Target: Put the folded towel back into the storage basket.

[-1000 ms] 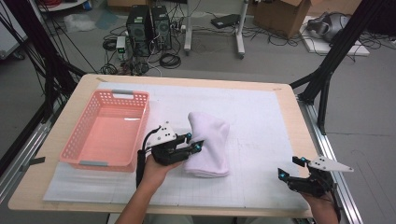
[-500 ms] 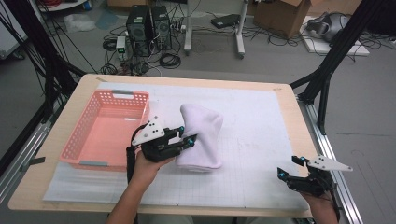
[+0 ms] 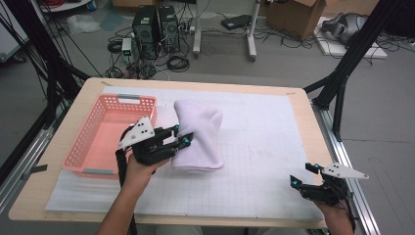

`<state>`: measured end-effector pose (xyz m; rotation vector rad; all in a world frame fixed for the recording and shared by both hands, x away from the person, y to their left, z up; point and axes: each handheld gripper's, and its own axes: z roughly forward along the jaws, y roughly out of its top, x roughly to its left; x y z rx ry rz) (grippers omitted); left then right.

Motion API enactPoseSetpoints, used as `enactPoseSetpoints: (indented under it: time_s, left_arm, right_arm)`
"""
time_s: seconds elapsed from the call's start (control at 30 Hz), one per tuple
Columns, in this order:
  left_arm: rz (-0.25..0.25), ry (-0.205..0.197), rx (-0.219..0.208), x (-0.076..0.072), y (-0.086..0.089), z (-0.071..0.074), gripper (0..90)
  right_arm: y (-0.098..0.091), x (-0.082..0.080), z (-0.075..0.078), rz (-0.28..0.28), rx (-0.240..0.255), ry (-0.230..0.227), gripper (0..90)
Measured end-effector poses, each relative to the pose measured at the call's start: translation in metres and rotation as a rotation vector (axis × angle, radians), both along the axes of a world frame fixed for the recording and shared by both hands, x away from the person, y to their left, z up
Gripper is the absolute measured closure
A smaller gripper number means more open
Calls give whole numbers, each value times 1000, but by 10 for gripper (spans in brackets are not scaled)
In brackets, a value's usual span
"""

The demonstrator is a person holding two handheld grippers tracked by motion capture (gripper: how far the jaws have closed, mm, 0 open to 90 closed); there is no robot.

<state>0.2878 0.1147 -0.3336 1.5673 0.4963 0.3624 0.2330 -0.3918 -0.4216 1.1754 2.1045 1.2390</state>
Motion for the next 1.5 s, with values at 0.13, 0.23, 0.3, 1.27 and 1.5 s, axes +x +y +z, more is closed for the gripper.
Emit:
enactPoseSetpoints:
  time_s: [0.13,0.23,0.3,1.27,1.5]
  left_arm:
    - [22,-9,-13,0,10,6,698]
    - [40,-14,-29,1,21,11,698]
    - [49,-17,-36,1,28,15,699]
    - [90,-23,-78,25,113,40,699]
    - [100,-26,-96,30,136,44,699]
  right_arm:
    - [0,1,0,2,-4,-3,194]
    - [1,1,0,0,-1,3,194]
    - [1,1,0,0,-2,2,194]
    - [2,-2,-1,-37,-17,12,194]
    - [-2,-8,1,-67,-19,7,194]
